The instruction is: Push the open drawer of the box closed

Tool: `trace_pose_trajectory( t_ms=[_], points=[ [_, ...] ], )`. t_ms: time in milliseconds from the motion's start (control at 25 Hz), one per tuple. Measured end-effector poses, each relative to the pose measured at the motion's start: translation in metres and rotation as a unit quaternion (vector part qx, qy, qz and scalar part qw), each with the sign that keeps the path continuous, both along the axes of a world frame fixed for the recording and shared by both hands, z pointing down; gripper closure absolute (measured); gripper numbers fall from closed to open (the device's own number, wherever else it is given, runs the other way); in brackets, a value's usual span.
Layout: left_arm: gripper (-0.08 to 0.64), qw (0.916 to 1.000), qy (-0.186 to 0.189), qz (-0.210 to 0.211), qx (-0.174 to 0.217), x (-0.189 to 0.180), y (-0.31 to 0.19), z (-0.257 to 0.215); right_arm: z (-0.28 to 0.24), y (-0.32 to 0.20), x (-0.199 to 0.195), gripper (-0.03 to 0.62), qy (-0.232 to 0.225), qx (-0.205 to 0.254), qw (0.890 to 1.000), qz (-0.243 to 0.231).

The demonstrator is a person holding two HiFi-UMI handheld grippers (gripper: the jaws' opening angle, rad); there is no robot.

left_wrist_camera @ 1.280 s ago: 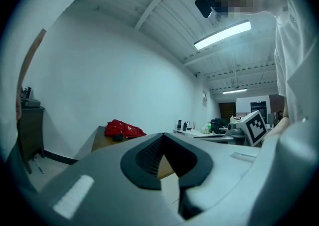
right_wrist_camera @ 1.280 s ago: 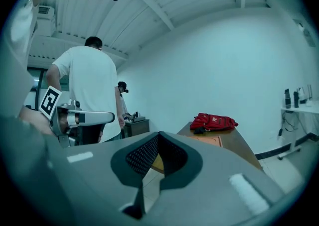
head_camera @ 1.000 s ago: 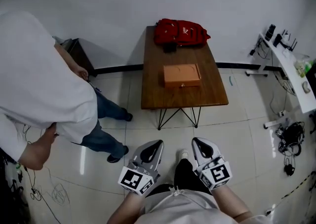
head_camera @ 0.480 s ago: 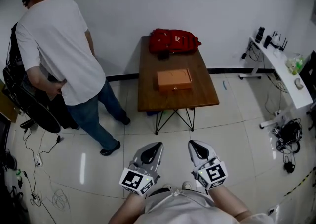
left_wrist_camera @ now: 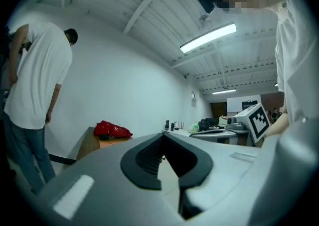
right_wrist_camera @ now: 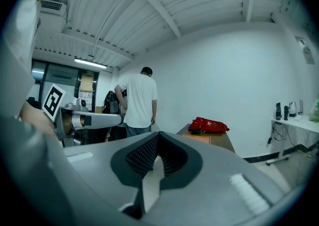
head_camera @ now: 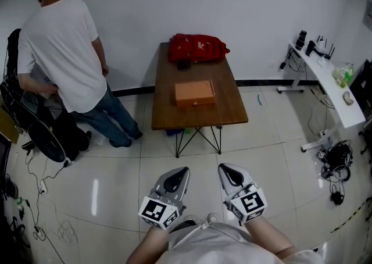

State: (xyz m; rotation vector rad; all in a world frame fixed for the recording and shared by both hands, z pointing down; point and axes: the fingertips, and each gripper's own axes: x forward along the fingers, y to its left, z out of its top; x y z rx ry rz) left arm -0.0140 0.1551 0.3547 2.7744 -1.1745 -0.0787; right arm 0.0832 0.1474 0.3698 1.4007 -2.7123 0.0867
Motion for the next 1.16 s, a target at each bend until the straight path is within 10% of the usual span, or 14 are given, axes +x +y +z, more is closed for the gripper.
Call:
trace_pose_trajectory(
  t_ms=[1160],
  points=[
    [0.561, 0.9999, -0.009, -0.009, 0.000, 0.005, -0.028, 0.001, -0.003, -0.019, 0.012, 0.589, -0.006, 0.005, 1.000, 0.003]
  ],
)
